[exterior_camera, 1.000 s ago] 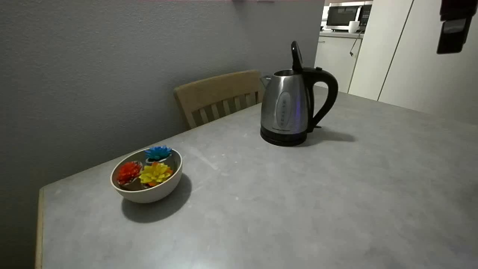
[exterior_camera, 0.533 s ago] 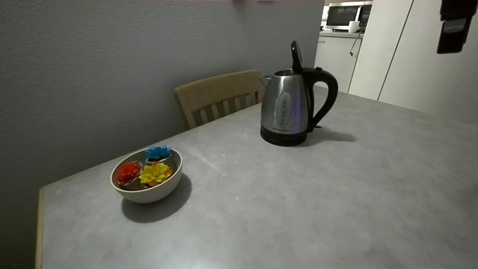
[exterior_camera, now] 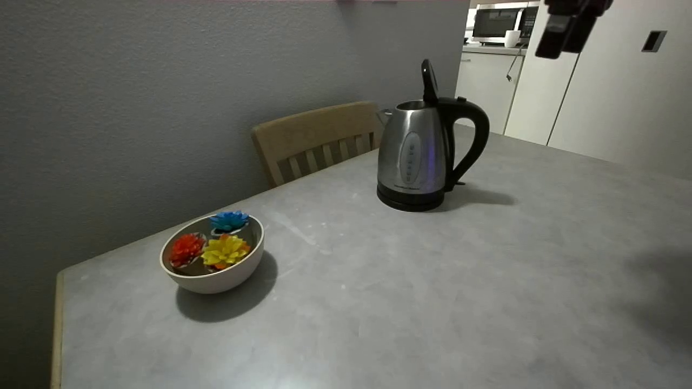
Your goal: Close lid of the electric kettle
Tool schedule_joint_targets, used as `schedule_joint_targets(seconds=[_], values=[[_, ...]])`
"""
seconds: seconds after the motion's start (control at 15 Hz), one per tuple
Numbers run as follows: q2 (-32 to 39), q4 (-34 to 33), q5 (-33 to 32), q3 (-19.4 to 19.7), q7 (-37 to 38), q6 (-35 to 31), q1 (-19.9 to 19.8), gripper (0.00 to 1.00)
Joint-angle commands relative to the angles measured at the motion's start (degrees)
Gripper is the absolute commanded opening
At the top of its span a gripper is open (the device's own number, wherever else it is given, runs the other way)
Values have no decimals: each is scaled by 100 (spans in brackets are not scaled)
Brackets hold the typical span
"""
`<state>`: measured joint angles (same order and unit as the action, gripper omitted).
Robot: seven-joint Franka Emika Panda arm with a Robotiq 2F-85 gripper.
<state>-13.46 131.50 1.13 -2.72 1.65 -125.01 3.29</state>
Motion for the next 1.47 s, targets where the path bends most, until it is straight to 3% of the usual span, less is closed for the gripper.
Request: schedule_joint_targets(seconds=[0.0,0.27,0.4,0.53,0.87,1.07,1.13,1.27,1.4], values=[[313,-261,-440,-24,212,-674,-168,100],[400,-738,-1031,11,275,-677,-274,100],[585,-1128,-928,84,138,-562,-286,100],[838,-1463,-688,175,54,-604,-277,73],[1513,-2159,111,328,-101,-716,-296,36],[1805,-2461,39,391,27,-608,-351,16],[1546,-2171,-7,347,60,-670,-293,33],[1704,-2312,-8,373,61,-669,-326,19],[1739,-2346,-8,380,61,-668,-333,16]])
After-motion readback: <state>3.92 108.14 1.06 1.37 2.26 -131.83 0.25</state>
